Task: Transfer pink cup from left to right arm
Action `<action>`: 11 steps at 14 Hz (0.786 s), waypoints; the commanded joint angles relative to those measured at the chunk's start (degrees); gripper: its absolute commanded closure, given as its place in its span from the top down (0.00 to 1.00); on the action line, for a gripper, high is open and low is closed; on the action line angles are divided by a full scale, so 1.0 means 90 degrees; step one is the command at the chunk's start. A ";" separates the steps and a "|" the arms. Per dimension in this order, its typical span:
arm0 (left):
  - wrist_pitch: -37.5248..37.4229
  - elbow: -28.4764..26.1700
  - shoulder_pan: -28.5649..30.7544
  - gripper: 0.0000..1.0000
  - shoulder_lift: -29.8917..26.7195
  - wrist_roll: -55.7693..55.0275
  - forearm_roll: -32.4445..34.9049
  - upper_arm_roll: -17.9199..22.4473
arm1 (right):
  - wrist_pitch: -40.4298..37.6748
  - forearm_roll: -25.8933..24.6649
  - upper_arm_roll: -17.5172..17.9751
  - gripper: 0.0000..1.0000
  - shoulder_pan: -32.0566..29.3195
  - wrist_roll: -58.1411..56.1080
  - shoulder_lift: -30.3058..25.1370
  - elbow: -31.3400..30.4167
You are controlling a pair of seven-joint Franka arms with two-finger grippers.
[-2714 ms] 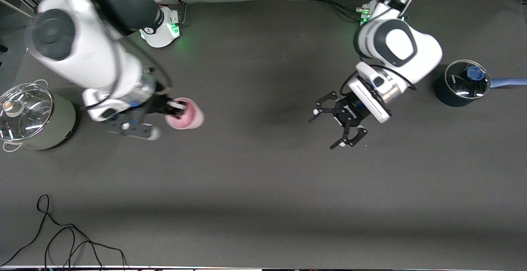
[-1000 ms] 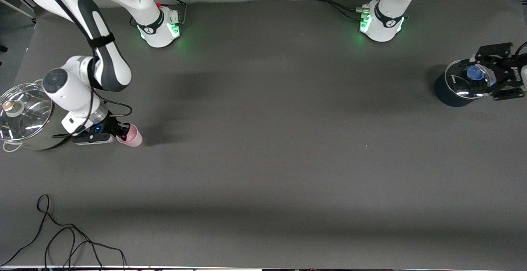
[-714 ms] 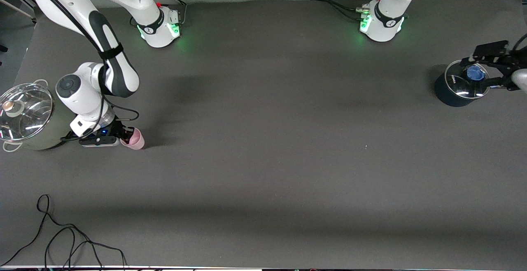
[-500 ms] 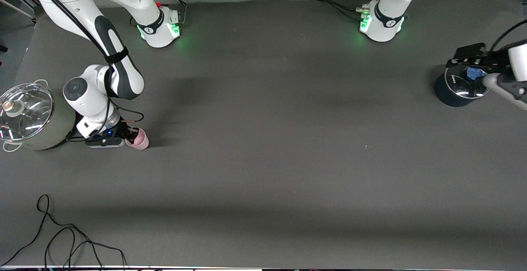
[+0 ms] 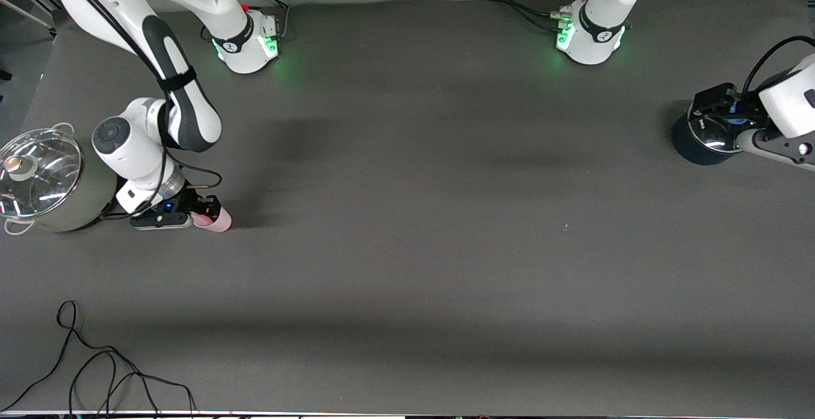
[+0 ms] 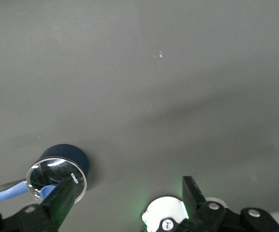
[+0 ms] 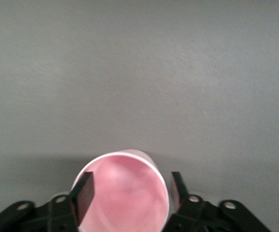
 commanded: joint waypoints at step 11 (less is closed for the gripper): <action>0.0371 -0.0177 0.0579 1.00 -0.0258 -0.0832 0.0109 -0.0709 | -0.5667 -0.0453 -0.0447 0.98 0.0024 -0.0007 -0.1943 0.2701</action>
